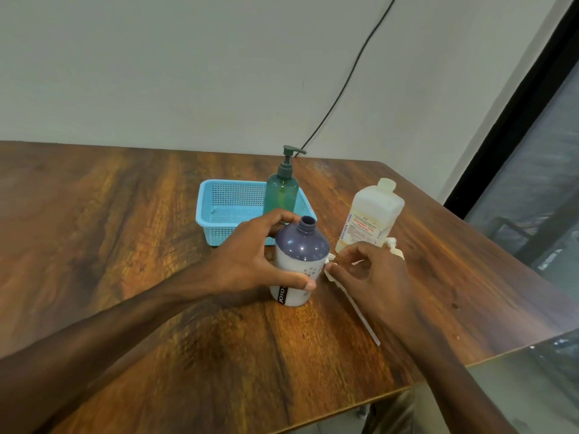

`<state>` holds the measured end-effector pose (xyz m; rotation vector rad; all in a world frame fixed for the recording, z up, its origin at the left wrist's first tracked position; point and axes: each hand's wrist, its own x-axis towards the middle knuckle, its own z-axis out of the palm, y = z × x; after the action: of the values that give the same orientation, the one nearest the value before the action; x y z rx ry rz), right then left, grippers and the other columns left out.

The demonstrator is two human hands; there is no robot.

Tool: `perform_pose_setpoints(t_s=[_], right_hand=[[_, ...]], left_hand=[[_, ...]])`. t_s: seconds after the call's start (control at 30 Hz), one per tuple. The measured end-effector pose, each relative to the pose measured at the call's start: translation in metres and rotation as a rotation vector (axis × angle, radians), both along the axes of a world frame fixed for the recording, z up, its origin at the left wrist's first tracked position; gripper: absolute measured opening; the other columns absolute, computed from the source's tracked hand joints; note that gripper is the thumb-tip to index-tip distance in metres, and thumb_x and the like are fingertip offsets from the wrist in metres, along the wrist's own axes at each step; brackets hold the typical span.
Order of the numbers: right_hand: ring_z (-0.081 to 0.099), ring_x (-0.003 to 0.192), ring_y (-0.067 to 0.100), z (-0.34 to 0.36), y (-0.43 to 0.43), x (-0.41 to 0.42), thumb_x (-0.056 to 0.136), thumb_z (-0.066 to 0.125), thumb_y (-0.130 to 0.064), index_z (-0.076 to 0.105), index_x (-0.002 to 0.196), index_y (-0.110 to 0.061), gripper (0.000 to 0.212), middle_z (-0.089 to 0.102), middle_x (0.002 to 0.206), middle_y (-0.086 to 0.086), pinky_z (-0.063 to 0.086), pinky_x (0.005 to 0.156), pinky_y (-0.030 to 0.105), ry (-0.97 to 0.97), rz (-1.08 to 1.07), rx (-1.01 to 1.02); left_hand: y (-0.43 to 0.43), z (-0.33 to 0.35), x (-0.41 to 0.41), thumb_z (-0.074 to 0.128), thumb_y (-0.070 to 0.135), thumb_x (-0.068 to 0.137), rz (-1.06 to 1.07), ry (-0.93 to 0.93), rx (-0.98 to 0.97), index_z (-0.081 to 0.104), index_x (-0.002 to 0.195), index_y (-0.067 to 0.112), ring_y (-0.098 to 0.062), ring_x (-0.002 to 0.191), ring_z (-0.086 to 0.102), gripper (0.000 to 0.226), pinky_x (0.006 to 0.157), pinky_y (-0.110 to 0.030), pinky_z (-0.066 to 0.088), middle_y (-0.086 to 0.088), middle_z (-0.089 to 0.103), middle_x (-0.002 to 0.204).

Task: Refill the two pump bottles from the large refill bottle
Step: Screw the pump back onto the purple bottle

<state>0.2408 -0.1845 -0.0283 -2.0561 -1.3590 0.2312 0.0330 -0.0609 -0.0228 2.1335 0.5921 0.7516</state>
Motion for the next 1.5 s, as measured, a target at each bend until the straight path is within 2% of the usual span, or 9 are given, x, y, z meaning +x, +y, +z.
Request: perform_pose_setpoints(t_s=[0.13, 0.27, 0.37, 0.5, 0.83, 1.13, 1.3, 1.4, 1.5], right_hand=[[0.066, 0.088, 0.007, -0.004, 0.017, 0.003, 0.086, 0.078, -0.035, 0.066, 0.112, -0.028, 0.030, 0.071, 0.106, -0.008, 0.061, 0.078, 0.029, -0.087, -0.010, -0.110], [0.066, 0.082, 0.006, 0.006, 0.021, 0.003, 0.084, 0.080, -0.023, 0.071, 0.104, -0.026, 0.022, 0.072, 0.099, -0.008, 0.057, 0.069, 0.018, -0.003, 0.020, -0.139], [0.064, 0.081, 0.000, 0.030, 0.010, -0.004, 0.087, 0.078, -0.024, 0.075, 0.106, -0.028, 0.020, 0.071, 0.094, -0.017, 0.048, 0.061, 0.009, 0.071, 0.017, 0.029], [0.069, 0.089, -0.007, 0.086, -0.011, -0.018, 0.086, 0.078, -0.030, 0.073, 0.113, -0.033, 0.028, 0.070, 0.096, -0.027, 0.060, 0.077, 0.019, 0.114, 0.060, 0.344], [0.076, 0.093, 0.013, 0.167, -0.007, -0.045, 0.087, 0.079, -0.019, 0.072, 0.119, -0.009, 0.034, 0.078, 0.106, 0.000, 0.063, 0.082, 0.036, 0.225, 0.262, 0.725], [0.074, 0.090, 0.001, 0.116, 0.007, -0.047, 0.085, 0.080, -0.016, 0.074, 0.115, -0.015, 0.030, 0.077, 0.101, -0.009, 0.060, 0.082, 0.021, 0.247, 0.257, 0.517], [0.066, 0.106, -0.004, 0.063, 0.001, -0.049, 0.089, 0.074, -0.036, 0.056, 0.140, -0.036, 0.053, 0.069, 0.123, -0.018, 0.053, 0.081, 0.006, 0.095, 0.161, 0.320], [0.064, 0.111, -0.005, 0.053, -0.002, -0.045, 0.089, 0.073, -0.041, 0.064, 0.132, -0.038, 0.043, 0.069, 0.126, -0.021, 0.059, 0.094, 0.030, 0.085, 0.188, 0.295], [0.062, 0.116, -0.005, 0.052, -0.001, -0.043, 0.088, 0.073, -0.043, 0.063, 0.133, -0.038, 0.046, 0.066, 0.129, -0.022, 0.058, 0.098, 0.035, 0.103, 0.242, 0.249]], left_hand=[[-0.001, -0.002, 0.001, 0.091, 0.064, 0.049, 0.007, 0.003, -0.026, 0.050, 0.134, 0.039, 0.002, 0.123, 0.058, 0.098, 0.099, -0.034, 0.058, 0.023, 0.061, 0.131], [-0.002, -0.002, 0.002, 0.091, 0.067, 0.047, 0.008, 0.005, -0.048, 0.049, 0.134, 0.041, 0.001, 0.124, 0.057, 0.099, 0.100, -0.038, 0.057, 0.023, 0.060, 0.132], [-0.003, -0.001, 0.001, 0.093, 0.064, 0.049, -0.004, -0.007, -0.064, 0.050, 0.135, 0.040, 0.001, 0.123, 0.059, 0.099, 0.099, -0.037, 0.058, 0.022, 0.062, 0.131], [-0.006, -0.001, 0.001, 0.096, 0.058, 0.051, -0.003, -0.012, -0.071, 0.051, 0.136, 0.039, 0.000, 0.122, 0.061, 0.097, 0.097, -0.036, 0.059, 0.021, 0.064, 0.130], [-0.010, 0.000, 0.000, 0.098, 0.045, 0.056, 0.014, -0.016, -0.115, 0.049, 0.124, 0.053, 0.011, 0.116, 0.059, 0.084, 0.086, -0.015, 0.056, 0.034, 0.061, 0.122], [-0.007, -0.003, -0.001, 0.097, 0.048, 0.058, 0.002, -0.024, -0.069, 0.050, 0.132, 0.043, 0.007, 0.119, 0.059, 0.088, 0.092, -0.023, 0.058, 0.025, 0.063, 0.127], [-0.007, -0.004, -0.001, 0.098, 0.049, 0.056, -0.001, -0.037, -0.073, 0.052, 0.132, 0.042, 0.001, 0.119, 0.061, 0.089, 0.094, -0.034, 0.060, 0.023, 0.063, 0.127], [-0.008, -0.004, 0.001, 0.098, 0.046, 0.057, 0.003, -0.044, -0.078, 0.052, 0.132, 0.043, 0.001, 0.119, 0.062, 0.088, 0.095, -0.035, 0.059, 0.025, 0.064, 0.127], [-0.009, -0.003, 0.001, 0.098, 0.044, 0.058, -0.005, -0.051, -0.091, 0.052, 0.129, 0.046, 0.002, 0.118, 0.062, 0.085, 0.097, -0.035, 0.059, 0.028, 0.063, 0.125]])
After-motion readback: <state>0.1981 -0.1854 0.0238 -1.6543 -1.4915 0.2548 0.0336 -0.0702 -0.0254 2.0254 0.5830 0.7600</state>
